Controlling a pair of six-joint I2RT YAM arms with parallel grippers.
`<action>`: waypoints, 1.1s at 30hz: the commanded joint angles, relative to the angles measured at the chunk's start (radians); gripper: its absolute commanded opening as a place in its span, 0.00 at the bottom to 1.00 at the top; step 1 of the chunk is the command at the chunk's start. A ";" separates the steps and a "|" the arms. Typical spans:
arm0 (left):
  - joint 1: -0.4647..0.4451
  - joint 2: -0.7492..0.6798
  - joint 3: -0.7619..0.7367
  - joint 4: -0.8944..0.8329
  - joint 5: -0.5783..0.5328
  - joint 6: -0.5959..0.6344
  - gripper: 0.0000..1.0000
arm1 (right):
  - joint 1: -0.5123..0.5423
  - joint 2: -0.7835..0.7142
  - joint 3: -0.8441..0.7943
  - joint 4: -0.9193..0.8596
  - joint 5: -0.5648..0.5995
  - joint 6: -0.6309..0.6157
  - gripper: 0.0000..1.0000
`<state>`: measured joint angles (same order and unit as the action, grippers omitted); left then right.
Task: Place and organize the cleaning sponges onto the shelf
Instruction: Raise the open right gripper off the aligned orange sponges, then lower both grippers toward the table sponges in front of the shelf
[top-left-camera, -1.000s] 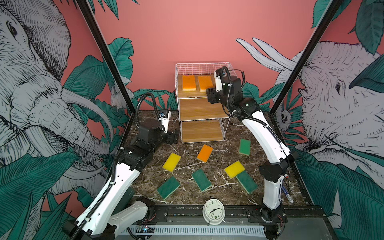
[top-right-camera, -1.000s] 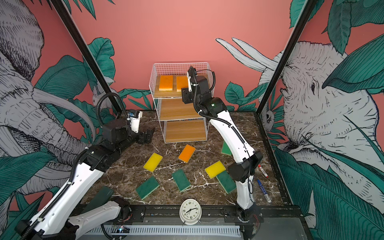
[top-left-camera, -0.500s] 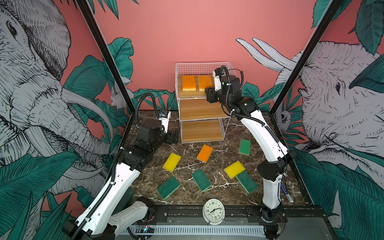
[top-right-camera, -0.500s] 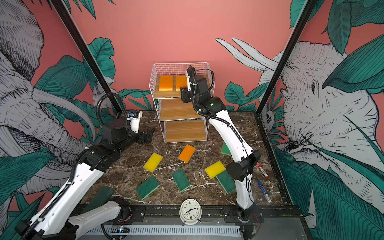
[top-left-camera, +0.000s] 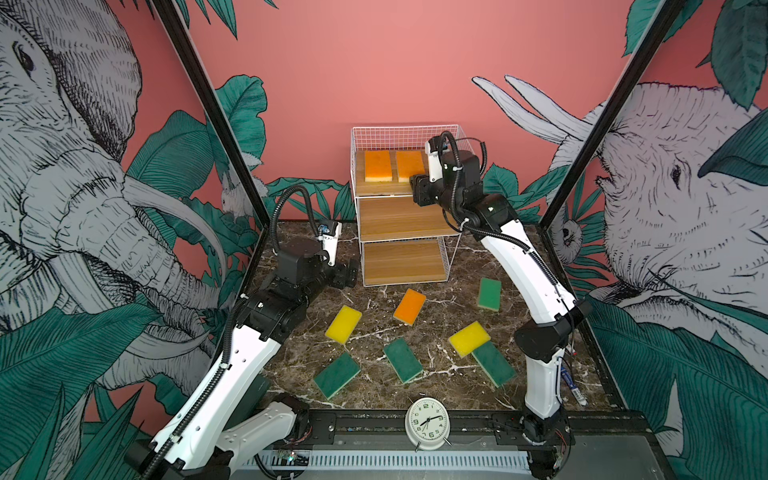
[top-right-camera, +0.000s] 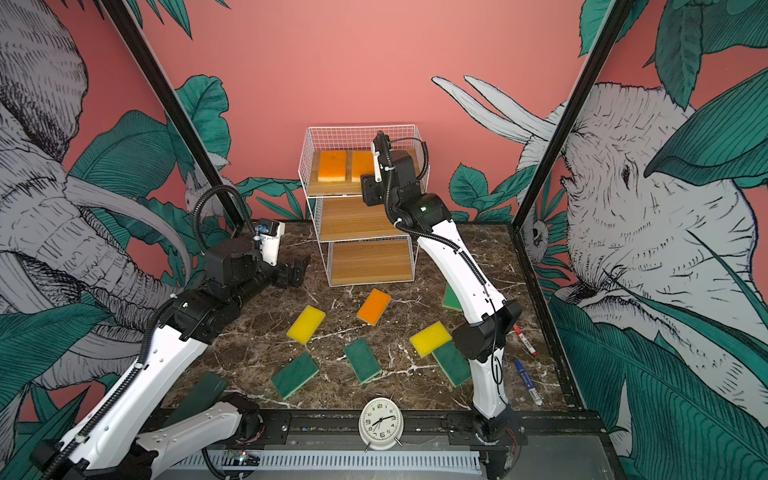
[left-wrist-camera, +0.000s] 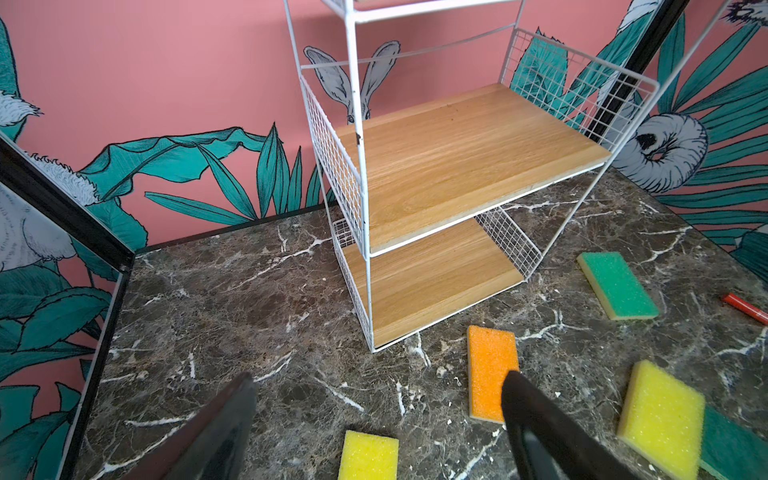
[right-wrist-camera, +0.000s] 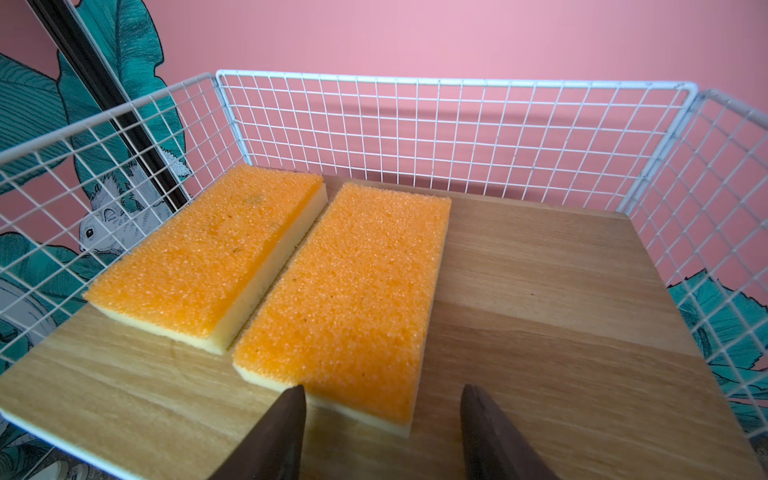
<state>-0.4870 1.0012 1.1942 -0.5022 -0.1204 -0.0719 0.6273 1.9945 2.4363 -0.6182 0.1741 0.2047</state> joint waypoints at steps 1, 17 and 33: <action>0.006 -0.007 0.000 0.021 0.005 -0.011 0.93 | -0.002 0.028 0.021 -0.021 0.019 -0.008 0.62; 0.006 -0.010 -0.010 0.019 0.010 -0.016 0.93 | 0.000 -0.038 -0.048 0.013 -0.005 -0.009 0.66; 0.005 -0.029 0.001 -0.054 0.037 0.002 0.93 | 0.130 -0.329 -0.344 0.058 0.130 -0.115 0.73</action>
<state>-0.4870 0.9955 1.1942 -0.5190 -0.0982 -0.0811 0.7174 1.7515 2.1281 -0.5758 0.2386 0.1429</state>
